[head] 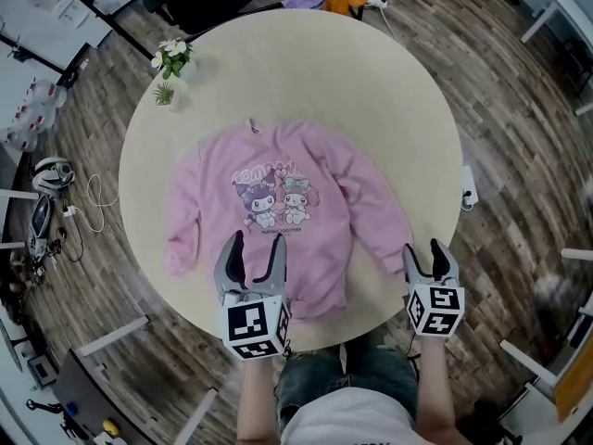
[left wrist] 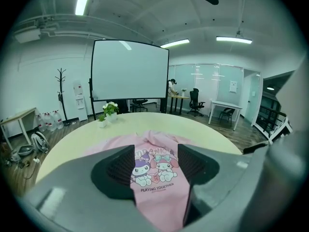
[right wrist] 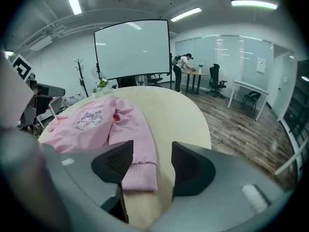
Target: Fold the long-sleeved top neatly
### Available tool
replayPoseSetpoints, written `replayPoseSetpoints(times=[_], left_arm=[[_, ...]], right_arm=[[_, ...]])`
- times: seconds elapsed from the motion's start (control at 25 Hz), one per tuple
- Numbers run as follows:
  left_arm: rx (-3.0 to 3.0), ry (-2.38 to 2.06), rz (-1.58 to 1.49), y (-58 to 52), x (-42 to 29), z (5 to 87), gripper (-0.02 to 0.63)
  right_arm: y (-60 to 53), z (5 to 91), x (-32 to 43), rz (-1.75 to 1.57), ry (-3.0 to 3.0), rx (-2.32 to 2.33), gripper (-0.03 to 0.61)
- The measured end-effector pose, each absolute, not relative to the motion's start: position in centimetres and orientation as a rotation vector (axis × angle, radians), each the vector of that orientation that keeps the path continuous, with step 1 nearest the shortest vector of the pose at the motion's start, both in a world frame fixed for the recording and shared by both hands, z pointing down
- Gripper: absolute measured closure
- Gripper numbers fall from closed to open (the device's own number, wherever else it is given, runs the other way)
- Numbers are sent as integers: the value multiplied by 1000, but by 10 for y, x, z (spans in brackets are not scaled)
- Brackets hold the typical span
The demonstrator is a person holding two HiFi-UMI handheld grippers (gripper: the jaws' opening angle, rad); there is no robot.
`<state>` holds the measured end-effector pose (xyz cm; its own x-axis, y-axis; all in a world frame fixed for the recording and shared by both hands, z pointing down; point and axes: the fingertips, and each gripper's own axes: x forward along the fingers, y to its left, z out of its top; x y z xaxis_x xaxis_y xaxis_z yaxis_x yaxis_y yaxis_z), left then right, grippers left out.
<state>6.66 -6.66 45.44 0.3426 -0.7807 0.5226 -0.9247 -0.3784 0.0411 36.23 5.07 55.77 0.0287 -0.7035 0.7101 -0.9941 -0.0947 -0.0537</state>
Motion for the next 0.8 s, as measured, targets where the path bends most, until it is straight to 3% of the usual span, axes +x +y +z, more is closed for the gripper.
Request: replayPoseSetpoints(times=[0.8], left_arm=[[2233, -1491, 678, -34, 63, 480, 334]], right_arm=[[85, 615, 348, 948, -1652, 1773, 373]])
